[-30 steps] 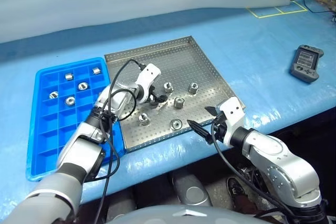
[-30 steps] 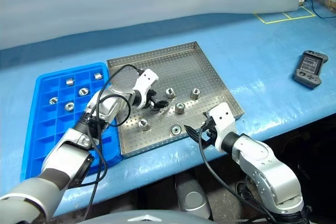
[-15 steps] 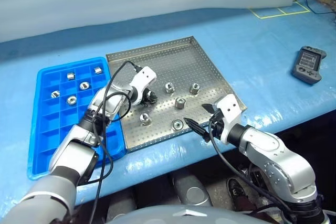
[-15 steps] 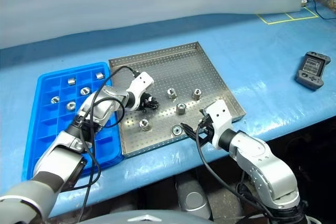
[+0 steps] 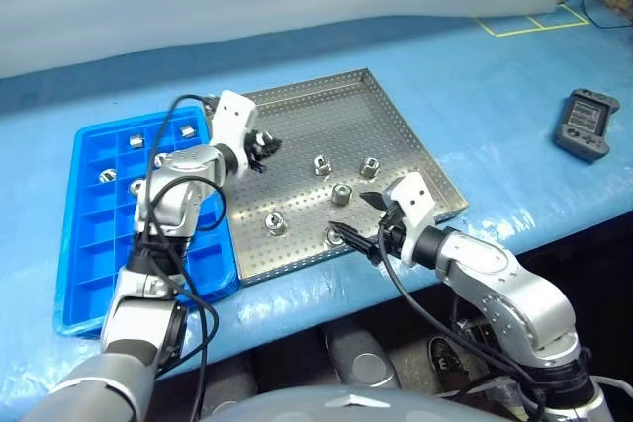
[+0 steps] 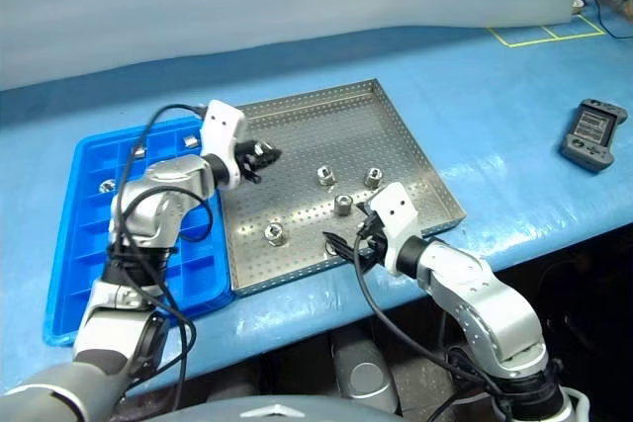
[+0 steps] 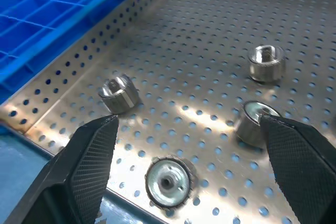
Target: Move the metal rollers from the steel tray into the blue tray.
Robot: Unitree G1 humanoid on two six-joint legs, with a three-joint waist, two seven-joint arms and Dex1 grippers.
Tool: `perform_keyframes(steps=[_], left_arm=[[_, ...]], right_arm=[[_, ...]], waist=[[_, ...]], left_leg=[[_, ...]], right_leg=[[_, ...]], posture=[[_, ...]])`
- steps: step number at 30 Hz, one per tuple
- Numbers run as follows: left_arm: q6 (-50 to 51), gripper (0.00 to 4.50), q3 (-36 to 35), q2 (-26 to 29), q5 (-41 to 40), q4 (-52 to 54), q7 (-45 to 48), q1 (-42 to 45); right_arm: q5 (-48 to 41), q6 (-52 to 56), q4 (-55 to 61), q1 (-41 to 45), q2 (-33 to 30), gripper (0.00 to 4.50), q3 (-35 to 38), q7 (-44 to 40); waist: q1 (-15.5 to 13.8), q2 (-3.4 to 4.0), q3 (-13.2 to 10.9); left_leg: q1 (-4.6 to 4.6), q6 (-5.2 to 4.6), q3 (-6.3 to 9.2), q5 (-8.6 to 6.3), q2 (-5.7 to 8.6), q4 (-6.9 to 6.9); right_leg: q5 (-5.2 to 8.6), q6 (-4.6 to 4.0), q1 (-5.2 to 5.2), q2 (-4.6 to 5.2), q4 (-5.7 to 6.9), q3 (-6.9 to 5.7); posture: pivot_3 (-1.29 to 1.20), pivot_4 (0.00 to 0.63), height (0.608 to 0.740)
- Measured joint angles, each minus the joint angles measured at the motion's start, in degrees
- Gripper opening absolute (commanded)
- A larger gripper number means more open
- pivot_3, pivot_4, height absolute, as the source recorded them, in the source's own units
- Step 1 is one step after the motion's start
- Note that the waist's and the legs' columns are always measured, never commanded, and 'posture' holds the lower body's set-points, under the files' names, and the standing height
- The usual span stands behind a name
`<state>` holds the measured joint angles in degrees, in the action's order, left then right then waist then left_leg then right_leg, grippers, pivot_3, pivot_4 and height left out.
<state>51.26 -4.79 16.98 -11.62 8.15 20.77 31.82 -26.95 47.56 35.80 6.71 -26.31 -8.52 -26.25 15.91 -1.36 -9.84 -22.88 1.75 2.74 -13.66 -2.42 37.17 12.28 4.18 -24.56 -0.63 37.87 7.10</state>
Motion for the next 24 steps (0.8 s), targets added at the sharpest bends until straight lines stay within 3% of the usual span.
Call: perform_keyframes(steps=[9, 16, 23, 24], left_arm=[[2.56, 1.70, -10.66, -1.41, 3.94, 18.93, -15.26, -14.24], [3.63, 1.70, -12.25, -3.83, 8.11, 21.39, -22.42, -22.99], [5.25, 1.70, -11.69, -5.70, 9.33, 20.60, -24.78, -24.86], [5.46, 2.05, -11.74, -5.77, 9.24, 20.12, -24.78, -24.86]], right_arm=[[0.70, -2.28, -5.85, 8.03, 3.52, 4.50, -8.50, -5.34], [0.78, -3.28, -7.96, 10.11, 4.45, 4.50, -10.86, -8.62], [0.78, -3.28, -8.33, 10.05, 4.30, 4.50, -10.86, -8.95], [0.77, -3.28, -8.30, 9.89, 4.30, 4.50, -10.77, -8.87]], waist=[[-5.39, -0.03, 0.00], [-10.36, -0.10, 0.02], [-11.80, -0.10, 0.02], [-11.78, -0.10, 0.02]], left_leg=[[-0.04, 0.00, 0.06, 0.00, 0.03, 0.12], [-0.06, 0.01, 0.11, 0.01, 0.05, 0.20], [-0.07, 0.01, 0.09, 0.01, 0.05, 0.33], [-0.06, 0.02, 0.09, 0.01, 0.04, 0.34]], right_leg=[[-0.03, 0.03, 0.03, 0.02, -0.02, -0.06], [-0.04, 0.01, 0.07, 0.04, -0.04, -0.16], [-0.07, -0.01, 0.10, 0.05, -0.03, -0.17], [-0.08, -0.01, 0.10, 0.04, -0.03, -0.17]], posture=[[-0.02, 0.150, 0.740], [0.01, 0.150, 0.740], [-0.02, 0.150, 0.740], [-0.03, 0.150, 0.740]])
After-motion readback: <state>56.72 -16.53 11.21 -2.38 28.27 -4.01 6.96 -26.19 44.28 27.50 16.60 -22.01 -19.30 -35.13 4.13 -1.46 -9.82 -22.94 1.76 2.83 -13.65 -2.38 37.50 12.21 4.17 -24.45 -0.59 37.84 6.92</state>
